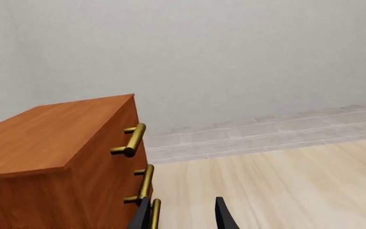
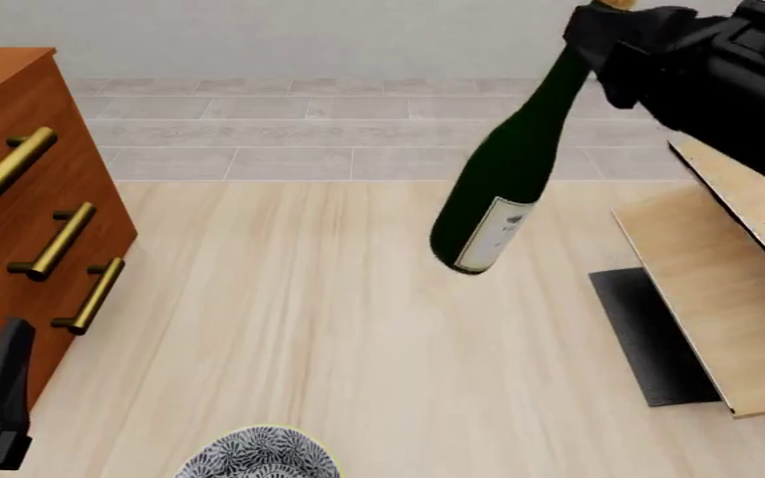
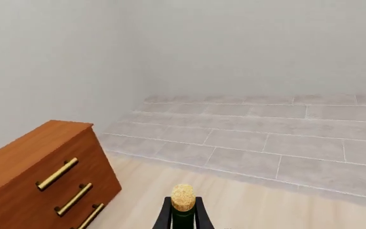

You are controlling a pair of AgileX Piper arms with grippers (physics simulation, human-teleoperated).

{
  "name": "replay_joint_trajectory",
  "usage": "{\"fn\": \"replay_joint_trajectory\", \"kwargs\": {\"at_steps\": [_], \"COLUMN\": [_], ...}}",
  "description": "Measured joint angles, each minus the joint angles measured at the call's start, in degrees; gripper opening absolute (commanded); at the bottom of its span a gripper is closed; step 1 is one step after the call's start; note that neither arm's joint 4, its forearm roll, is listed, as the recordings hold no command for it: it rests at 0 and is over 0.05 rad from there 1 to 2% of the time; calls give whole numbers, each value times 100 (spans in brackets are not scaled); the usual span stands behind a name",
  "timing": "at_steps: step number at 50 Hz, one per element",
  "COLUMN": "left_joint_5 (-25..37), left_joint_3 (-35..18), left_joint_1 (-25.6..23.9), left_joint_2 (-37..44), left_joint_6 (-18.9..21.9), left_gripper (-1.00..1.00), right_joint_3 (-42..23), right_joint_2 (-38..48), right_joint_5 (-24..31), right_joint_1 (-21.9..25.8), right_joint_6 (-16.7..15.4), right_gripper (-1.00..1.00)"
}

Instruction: Put the wine bottle on the wine rack.

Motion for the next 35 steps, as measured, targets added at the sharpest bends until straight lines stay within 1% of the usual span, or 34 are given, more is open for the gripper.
{"fn": "replay_joint_trajectory", "kwargs": {"at_steps": [3,9,18,23,35], "left_joint_5": [-30,-79,-116,-96,59], "left_joint_3": [22,57,81,56,-114], "left_joint_1": [6,19,36,45,44], "left_joint_2": [0,0,0,0,0], "left_joint_6": [1,1,6,7,-4], "left_gripper": [100,100,100,100,100], "right_joint_3": [-62,-240,-653,-950,-1618], "right_joint_2": [-75,-171,-189,-168,9], "right_joint_5": [125,408,929,1272,2116], "right_joint_1": [-139,-374,-851,-1211,-2059], "right_joint_6": [219,466,649,667,892], "right_gripper": [-100,-100,-100,-100,-100]}}
